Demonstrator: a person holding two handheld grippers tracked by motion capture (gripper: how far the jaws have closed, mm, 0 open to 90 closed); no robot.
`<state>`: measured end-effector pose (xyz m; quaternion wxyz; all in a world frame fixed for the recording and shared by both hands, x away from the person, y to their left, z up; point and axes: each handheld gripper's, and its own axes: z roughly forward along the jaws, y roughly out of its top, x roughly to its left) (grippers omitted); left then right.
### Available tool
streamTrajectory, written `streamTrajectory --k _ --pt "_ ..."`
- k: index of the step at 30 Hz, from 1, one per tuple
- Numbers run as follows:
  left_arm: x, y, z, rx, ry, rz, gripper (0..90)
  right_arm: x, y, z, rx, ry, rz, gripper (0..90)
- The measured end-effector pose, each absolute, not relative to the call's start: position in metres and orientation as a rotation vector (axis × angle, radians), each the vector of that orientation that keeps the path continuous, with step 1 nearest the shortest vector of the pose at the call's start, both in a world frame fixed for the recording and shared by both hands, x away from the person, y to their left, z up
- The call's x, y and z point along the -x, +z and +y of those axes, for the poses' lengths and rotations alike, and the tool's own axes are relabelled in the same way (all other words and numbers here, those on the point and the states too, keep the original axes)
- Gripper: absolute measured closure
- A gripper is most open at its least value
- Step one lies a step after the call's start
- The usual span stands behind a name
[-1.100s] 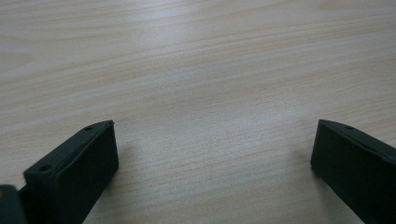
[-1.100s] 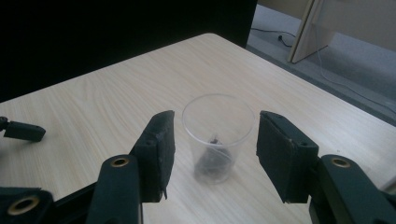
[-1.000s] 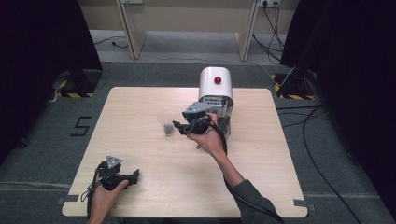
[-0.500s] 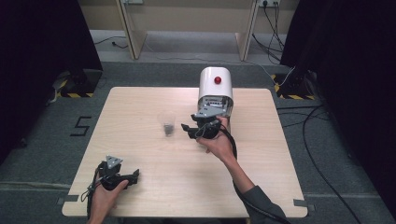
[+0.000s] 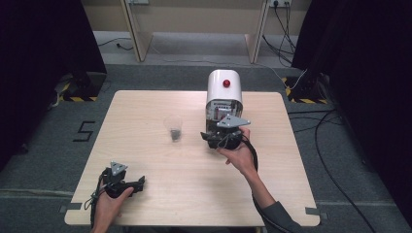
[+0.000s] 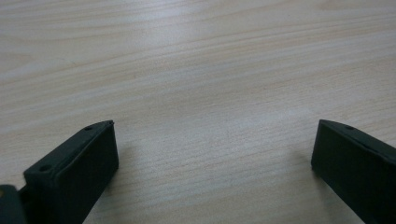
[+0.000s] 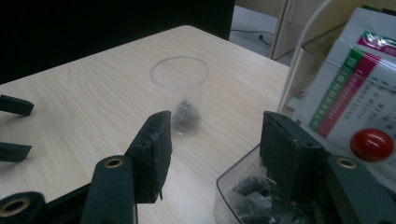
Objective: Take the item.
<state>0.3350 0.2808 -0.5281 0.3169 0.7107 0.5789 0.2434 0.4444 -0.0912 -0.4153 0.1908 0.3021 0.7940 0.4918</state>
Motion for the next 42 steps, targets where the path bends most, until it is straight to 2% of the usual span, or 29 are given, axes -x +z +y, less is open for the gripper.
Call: streamTrajectory --k 42 --pt "-0.335 -0.528 0.281 -1.871 0.644 1.526 0.0 -0.415 -0.451 -0.167 -1.039 1.397 2.125 43.8"
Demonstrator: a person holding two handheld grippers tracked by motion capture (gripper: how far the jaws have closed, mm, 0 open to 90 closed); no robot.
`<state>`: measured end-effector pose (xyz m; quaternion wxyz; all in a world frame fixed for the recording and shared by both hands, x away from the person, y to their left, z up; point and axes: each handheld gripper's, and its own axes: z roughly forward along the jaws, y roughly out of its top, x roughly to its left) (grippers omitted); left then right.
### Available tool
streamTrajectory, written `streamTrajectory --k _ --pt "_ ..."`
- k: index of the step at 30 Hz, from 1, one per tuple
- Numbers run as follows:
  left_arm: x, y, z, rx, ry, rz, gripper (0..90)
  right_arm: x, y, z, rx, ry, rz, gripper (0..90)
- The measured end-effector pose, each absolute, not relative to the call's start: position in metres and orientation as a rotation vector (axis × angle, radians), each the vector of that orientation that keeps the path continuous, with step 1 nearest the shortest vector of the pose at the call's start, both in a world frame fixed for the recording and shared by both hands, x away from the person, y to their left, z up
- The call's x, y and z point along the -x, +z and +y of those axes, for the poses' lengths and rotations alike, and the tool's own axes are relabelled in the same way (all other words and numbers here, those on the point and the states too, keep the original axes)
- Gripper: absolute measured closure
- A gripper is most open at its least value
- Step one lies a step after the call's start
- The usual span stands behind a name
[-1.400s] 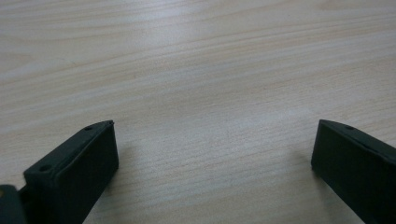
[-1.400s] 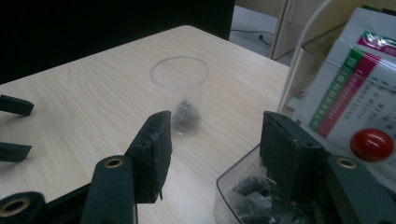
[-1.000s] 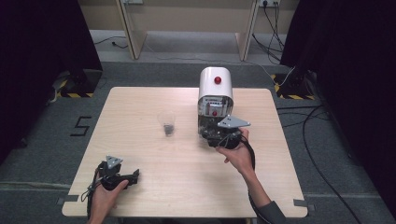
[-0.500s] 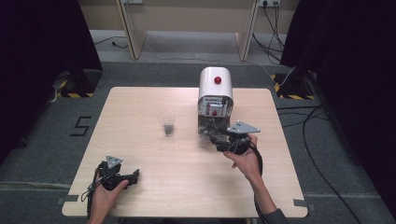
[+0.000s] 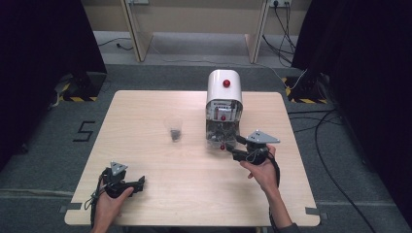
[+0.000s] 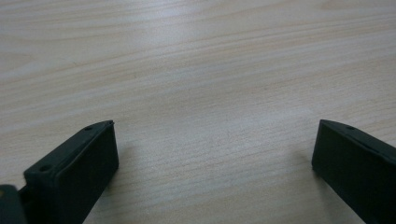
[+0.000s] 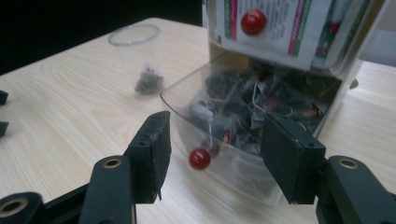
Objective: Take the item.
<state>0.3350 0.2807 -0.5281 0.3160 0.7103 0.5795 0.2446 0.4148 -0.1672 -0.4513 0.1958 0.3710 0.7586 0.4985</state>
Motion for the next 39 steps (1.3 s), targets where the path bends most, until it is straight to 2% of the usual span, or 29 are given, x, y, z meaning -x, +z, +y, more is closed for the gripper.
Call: streamTrajectory --k 10,19,39 --pt "-0.335 -0.528 0.281 -1.871 0.642 1.526 0.0 -0.411 -0.456 -0.182 -1.077 1.380 2.101 42.9" --pt "-0.335 -0.528 0.281 -1.871 0.642 1.525 0.0 -0.406 -0.455 -0.204 -1.137 1.377 2.051 37.7" --pt "-0.335 -0.528 0.281 -1.872 0.641 1.525 0.0 -0.395 -0.469 -0.220 -1.180 1.277 2.073 32.7"
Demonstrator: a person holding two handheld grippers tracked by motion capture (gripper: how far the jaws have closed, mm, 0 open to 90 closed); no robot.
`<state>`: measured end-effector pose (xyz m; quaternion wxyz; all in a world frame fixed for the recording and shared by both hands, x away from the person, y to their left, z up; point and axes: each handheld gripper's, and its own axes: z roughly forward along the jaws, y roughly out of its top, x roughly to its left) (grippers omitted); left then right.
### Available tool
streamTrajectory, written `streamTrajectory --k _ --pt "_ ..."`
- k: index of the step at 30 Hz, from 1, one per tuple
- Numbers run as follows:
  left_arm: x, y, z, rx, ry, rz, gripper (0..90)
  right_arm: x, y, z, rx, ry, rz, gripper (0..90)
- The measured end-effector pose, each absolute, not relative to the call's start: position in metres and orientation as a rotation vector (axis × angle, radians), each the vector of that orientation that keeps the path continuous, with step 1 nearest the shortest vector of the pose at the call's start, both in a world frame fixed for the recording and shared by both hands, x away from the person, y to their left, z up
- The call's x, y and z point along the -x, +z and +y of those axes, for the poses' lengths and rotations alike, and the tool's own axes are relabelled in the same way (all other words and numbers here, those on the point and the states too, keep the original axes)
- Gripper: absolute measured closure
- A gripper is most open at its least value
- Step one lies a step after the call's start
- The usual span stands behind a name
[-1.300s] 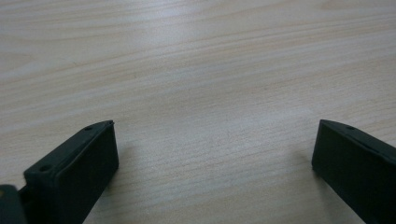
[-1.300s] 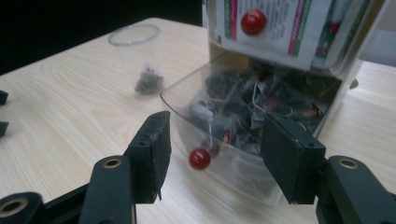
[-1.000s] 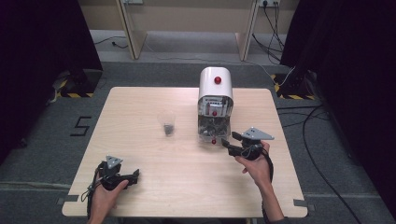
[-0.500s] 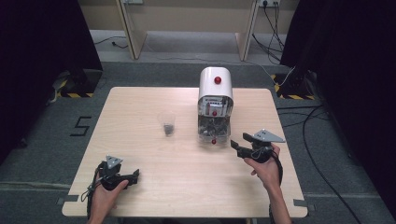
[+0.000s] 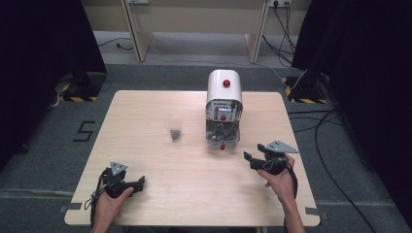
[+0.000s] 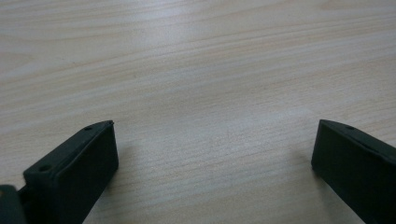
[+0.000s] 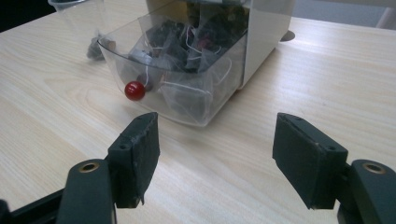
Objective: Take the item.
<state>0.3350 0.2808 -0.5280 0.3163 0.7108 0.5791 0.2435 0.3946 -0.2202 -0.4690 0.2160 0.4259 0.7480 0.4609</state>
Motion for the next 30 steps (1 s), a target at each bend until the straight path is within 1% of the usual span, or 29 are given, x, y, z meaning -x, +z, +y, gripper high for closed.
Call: streamTrajectory --k 12,22,30 --pt "-0.335 -0.528 0.281 -1.872 0.641 1.525 0.0 -0.387 -0.480 -0.224 -1.197 1.255 2.083 30.3" --pt "-0.335 -0.528 0.281 -1.872 0.641 1.525 0.0 -0.381 -0.490 -0.228 -1.219 1.214 2.095 22.9" --pt "-0.335 -0.528 0.281 -1.872 0.641 1.525 0.0 -0.375 -0.495 -0.232 -1.231 1.188 2.107 22.2"
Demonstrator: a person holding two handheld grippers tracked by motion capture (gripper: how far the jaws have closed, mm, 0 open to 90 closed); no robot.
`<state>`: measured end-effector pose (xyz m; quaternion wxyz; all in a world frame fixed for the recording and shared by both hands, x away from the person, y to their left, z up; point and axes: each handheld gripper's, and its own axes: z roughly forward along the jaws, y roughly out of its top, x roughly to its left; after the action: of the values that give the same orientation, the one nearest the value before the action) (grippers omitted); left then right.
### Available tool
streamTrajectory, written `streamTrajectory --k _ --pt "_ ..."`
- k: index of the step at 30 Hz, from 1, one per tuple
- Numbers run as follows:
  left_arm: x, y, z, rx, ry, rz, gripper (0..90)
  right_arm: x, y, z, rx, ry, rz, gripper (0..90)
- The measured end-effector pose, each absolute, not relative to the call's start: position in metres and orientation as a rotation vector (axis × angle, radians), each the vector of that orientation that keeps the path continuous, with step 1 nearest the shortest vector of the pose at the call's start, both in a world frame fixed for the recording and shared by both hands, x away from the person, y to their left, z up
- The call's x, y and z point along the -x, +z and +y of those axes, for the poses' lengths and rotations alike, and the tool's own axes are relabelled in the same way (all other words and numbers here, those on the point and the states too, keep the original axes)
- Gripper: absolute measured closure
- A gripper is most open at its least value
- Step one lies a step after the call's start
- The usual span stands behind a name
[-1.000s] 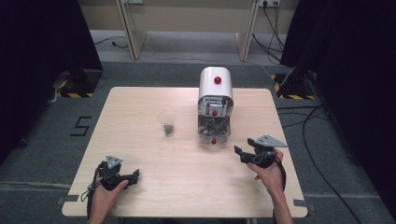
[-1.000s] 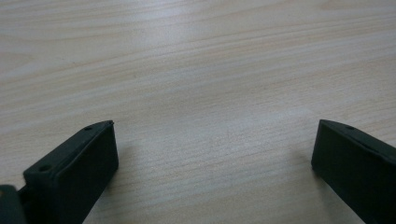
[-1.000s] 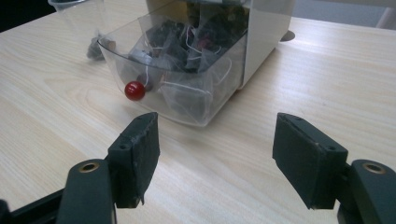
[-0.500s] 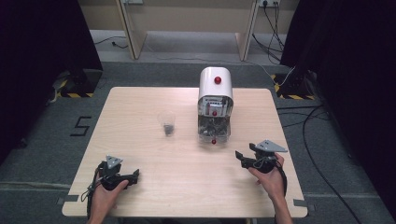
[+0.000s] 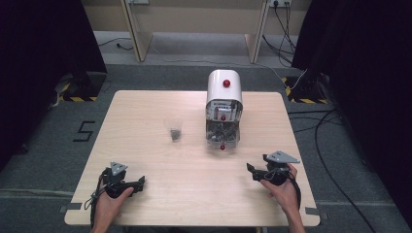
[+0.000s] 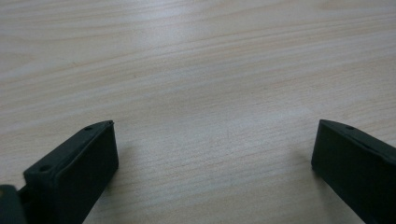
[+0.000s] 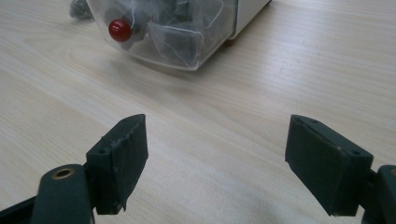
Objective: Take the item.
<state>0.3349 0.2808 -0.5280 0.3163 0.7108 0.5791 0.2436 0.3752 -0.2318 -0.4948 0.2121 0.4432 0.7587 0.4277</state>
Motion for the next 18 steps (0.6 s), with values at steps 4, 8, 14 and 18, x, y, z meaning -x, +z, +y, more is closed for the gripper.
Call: streamTrajectory --k 4,8,14,18 --pt "-0.335 -0.528 0.281 -1.872 0.642 1.525 0.0 -0.373 -0.497 -0.232 -1.229 1.180 2.118 22.2" --pt "-0.335 -0.528 0.281 -1.872 0.642 1.525 0.0 -0.371 -0.499 -0.232 -1.228 1.163 2.126 22.1" --pt "-0.335 -0.528 0.281 -1.873 0.643 1.524 0.2 -0.366 -0.502 -0.233 -1.222 1.144 2.140 22.1" --pt "-0.335 -0.528 0.281 -1.873 0.644 1.524 0.2 -0.363 -0.502 -0.234 -1.227 1.142 2.143 22.1"
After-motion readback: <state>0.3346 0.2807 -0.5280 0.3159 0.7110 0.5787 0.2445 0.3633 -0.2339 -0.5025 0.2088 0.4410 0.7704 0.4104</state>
